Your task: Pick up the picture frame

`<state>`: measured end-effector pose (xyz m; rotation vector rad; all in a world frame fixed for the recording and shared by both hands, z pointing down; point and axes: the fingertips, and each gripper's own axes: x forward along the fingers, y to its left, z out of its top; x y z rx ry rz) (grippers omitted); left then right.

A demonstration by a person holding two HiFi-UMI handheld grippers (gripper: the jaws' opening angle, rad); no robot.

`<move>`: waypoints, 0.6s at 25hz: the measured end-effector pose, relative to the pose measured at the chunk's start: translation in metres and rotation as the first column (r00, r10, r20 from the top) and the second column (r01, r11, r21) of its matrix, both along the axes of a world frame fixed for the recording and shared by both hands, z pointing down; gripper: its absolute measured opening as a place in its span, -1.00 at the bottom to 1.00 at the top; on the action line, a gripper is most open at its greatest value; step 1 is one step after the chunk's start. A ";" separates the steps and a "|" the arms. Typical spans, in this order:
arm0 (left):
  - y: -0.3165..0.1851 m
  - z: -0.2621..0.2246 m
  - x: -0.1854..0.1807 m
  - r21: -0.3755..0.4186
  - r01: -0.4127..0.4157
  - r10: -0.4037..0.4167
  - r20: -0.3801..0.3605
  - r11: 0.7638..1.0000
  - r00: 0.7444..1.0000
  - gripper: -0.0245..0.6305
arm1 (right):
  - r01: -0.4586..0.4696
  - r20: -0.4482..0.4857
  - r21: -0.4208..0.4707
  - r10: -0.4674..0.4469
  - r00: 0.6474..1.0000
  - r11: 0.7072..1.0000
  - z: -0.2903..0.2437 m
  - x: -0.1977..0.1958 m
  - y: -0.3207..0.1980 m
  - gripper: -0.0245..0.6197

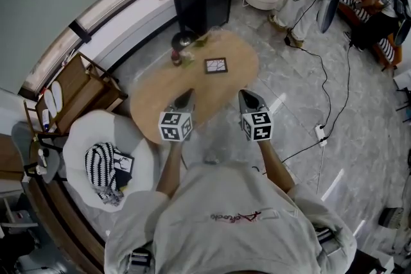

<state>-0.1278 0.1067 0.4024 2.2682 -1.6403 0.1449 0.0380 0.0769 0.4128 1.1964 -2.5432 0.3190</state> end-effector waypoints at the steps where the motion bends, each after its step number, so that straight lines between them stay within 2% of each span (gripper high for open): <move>1: -0.005 0.001 -0.003 -0.001 -0.004 0.004 0.000 1.000 1.000 -0.93 | -0.005 -0.001 -0.002 0.005 1.000 1.000 0.001 -0.002 -0.004 -0.91; 15: -0.061 0.005 -0.030 0.002 -0.040 0.040 -0.007 0.999 0.999 -0.93 | -0.039 -0.009 -0.001 0.039 0.999 0.999 0.007 -0.030 -0.054 -0.91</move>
